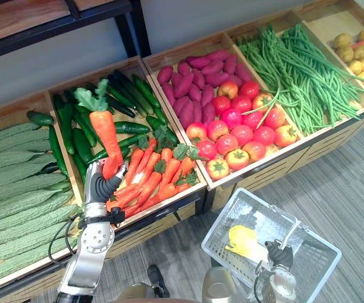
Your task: Pick vegetable in the basket
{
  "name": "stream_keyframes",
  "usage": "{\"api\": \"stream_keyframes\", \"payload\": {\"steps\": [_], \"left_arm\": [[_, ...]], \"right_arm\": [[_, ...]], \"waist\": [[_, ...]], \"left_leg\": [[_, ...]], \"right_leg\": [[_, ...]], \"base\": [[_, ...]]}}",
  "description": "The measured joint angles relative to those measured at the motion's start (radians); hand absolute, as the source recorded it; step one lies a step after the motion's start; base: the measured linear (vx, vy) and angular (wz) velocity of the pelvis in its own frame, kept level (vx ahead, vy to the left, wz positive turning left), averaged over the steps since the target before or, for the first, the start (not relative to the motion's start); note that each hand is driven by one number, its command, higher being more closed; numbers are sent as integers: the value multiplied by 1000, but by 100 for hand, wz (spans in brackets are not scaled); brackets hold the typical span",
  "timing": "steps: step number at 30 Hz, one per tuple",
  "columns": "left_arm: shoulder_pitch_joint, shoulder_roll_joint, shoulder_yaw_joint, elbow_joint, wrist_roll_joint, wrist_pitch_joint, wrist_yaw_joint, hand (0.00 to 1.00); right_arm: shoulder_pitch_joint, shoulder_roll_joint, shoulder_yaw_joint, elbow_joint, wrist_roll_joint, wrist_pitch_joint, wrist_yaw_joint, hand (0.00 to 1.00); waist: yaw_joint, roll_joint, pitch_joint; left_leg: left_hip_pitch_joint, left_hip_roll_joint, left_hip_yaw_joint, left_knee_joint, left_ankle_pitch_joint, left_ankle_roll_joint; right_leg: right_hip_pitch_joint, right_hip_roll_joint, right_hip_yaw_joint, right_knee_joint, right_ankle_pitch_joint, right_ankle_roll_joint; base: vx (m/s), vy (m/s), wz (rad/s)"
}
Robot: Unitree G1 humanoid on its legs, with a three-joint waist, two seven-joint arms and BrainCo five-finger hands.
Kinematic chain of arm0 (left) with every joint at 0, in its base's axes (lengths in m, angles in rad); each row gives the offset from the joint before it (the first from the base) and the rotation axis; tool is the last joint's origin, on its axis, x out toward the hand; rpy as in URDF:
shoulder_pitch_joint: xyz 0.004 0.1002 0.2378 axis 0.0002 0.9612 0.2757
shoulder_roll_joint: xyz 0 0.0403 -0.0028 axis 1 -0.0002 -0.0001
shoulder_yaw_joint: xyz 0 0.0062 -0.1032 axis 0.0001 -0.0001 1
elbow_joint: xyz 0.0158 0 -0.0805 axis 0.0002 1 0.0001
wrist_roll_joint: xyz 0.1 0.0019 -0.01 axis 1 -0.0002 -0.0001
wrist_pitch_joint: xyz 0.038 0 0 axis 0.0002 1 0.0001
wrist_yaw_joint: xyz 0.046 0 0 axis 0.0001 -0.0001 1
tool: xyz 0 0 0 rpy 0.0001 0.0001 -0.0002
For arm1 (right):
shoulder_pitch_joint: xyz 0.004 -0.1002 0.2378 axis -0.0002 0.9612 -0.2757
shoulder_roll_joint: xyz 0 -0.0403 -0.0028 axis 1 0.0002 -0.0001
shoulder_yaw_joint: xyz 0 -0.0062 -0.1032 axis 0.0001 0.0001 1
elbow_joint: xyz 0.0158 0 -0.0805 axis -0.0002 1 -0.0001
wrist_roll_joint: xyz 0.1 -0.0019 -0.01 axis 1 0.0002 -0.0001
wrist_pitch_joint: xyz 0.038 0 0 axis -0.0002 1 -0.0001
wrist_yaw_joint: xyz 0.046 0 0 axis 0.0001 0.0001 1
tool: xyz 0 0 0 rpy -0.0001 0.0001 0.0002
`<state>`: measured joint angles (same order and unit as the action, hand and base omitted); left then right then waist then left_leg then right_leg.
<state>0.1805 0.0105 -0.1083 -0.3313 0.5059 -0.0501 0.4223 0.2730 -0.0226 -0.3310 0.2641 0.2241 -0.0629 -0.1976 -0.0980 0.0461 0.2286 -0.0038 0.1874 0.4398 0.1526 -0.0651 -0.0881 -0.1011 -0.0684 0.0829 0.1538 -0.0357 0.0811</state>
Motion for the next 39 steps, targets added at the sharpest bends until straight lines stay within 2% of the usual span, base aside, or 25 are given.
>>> {"api": "stream_keyframes", "payload": {"steps": [4,9,11,12,13,14,15,17,18,19,20,21,23,24,25,26,27,28,30,32,33,34,35,36,39], "left_arm": [[45,-20,-5,-77,-34,-7,29,100],[50,-19,-20,-92,-43,-17,31,100],[42,-11,-33,-92,-44,-17,37,100],[37,-7,-41,-92,-44,-17,36,100],[31,-7,-56,-92,-44,-17,37,100],[31,-7,-66,-92,-44,-16,37,100],[31,-8,-69,-92,-44,-16,37,100],[5,-9,-78,-91,-44,-16,38,100],[-8,-9,-78,-89,-44,-17,38,100],[-36,-8,-74,-86,-44,-20,38,100],[-69,-8,-75,-65,-44,-23,38,100],[-87,-8,-78,-44,-44,-23,38,100],[-144,-9,-96,38,-45,-23,35,100],[-180,-8,-118,86,-56,-23,33,100],[-189,-9,-127,96,-60,-23,32,100],[-201,-8,-138,119,-65,-24,25,100],[-205,-5,-155,142,-76,-24,21,100],[-204,-7,-167,147,-82,-24,19,100],[-200,-8,-201,165,-112,-37,17,100],[-198,-7,-202,203,-124,-38,16,100],[-198,-9,-202,226,-131,-37,15,100],[-197,-13,-202,232,-134,-35,14,100],[-198,-34,-203,233,-142,-36,13,100],[-196,-31,-203,246,-142,-37,10,100],[-195,-15,-206,258,-143,-35,-9,100]], "right_arm": [[42,17,40,-134,1,0,-20,100],[83,20,106,-253,-1,0,-22,100],[82,24,131,-290,-5,0,-21,100],[73,27,133,-294,-9,0,-22,100],[64,31,135,-295,-20,1,-23,100],[62,40,141,-295,-34,2,-25,100],[62,40,146,-295,-39,3,-25,100],[43,39,147,-287,-49,8,-26,100],[30,36,147,-280,-51,8,-28,100],[-4,33,144,-264,-58,8,-35,100],[-42,33,134,-245,-63,8,-38,100],[-56,33,129,-238,-68,8,-39,100],[-78,29,115,-233,-70,8,-39,100],[-81,19,114,-233,-72,8,-39,100],[-81,14,113,-233,-72,8,-40,100],[-82,10,114,-233,-77,8,-43,100],[-83,5,121,-234,-77,8,-52,100],[-86,3,124,-233,-77,8,-58,100],[-102,-8,146,-231,-77,8,-64,100],[-120,-17,177,-227,-78,8,-63,100],[-129,-27,204,-215,-78,2,-59,100],[-133,-33,216,-208,-78,-1,-58,100],[-135,-61,228,-205,-78,-3,-53,100],[-137,-60,238,-187,-78,0,-47,100],[-127,-45,254,-183,-67,5,-25,100]], "waist": [[14,-4,-27],[14,-24,-60],[25,-36,-67],[29,-39,-68],[34,-45,-68],[35,-50,-68],[35,-51,-68],[33,-45,-74],[31,-40,-76],[30,-36,-81],[30,-38,-82],[29,-37,-82],[10,-21,-86],[0,-14,-90],[0,-14,-89],[0,-13,-89],[2,-13,-89],[2,-12,-90],[13,-13,-90],[35,-19,-85],[42,-16,-87],[50,-2,-91],[57,49,-92],[59,38,-95],[28,5,-99]], "left_leg": [[-68,8,-91,133,-107,1],[-67,44,11,221,-180,-2],[-62,72,73,262,-210,2],[-54,86,106,267,-214,4],[-25,92,169,263,-220,7],[25,93,229,256,-222,9],[55,93,260,251,-226,8],[138,87,354,228,-244,-3],[148,86,372,211,-246,1],[166,77,408,168,-249,7],[185,71,458,145,-248,6],[195,70,474,138,-248,5],[218,87,469,149,-242,10],[222,141,456,263,-221,28],[219,167,446,333,-201,51],[192,221,380,494,-117,109],[138,232,256,621,-119,99],[101,216,187,662,-149,84],[-44,116,-24,657,-236,95],[-126,52,-123,562,-249,104],[-178,15,-191,469,-237,85],[-192,9,-215,385,-207,53],[-203,8,-242,234,-80,26],[-180,0,-230,236,-80,27],[-121,-67,-196,115,-58,53]], "right_leg": [[-66,42,74,35,-11,7],[-114,87,201,32,21,14],[-150,113,242,14,65,20],[-161,106,198,7,64,0],[-187,58,46,30,33,-52],[-198,-4,-119,71,25,-78],[-199,-37,-199,95,26,-99],[-189,-148,-526,165,19,-153],[-181,-169,-609,174,10,-165],[-176,-204,-757,196,-4,-176],[-181,-217,-837,209,-11,-162],[-186,-209,-839,208,-10,-162],[-204,-158,-775,208,-19,-161],[-196,-110,-723,196,-25,-166],[-186,-88,-698,185,-25,-166],[-147,-51,-654,142,-20,-168],[-99,-34,-609,94,-13,-165],[-82,-29,-584,75,-12,-163],[-31,-28,-483,16,-8,-164],[-4,-35,-395,-7,-4,-155],[8,-43,-350,-15,10,-98],[6,-38,-329,-7,23,-67],[9,-9,-281,4,18,-33],[10,-20,-248,5,17,-25],[24,-65,-221,-51,31,-13]], "base": [[-42,1,-69],[2,68,-87],[-10,63,-137],[-34,32,-145],[-4,31,-148],[17,50,-149],[66,54,-152],[96,-3,-162],[100,-92,-179],[93,-140,-187],[102,-144,-190],[120,-148,-173],[217,-176,-135],[285,-176,-119],[332,-170,-146],[327,-113,-127],[355,-56,-118],[276,17,-103],[289,125,-109],[274,195,-134],[224,219,-138],[211,261,-131],[169,224,-101],[249,241,-81],[234,157,-12]]}}
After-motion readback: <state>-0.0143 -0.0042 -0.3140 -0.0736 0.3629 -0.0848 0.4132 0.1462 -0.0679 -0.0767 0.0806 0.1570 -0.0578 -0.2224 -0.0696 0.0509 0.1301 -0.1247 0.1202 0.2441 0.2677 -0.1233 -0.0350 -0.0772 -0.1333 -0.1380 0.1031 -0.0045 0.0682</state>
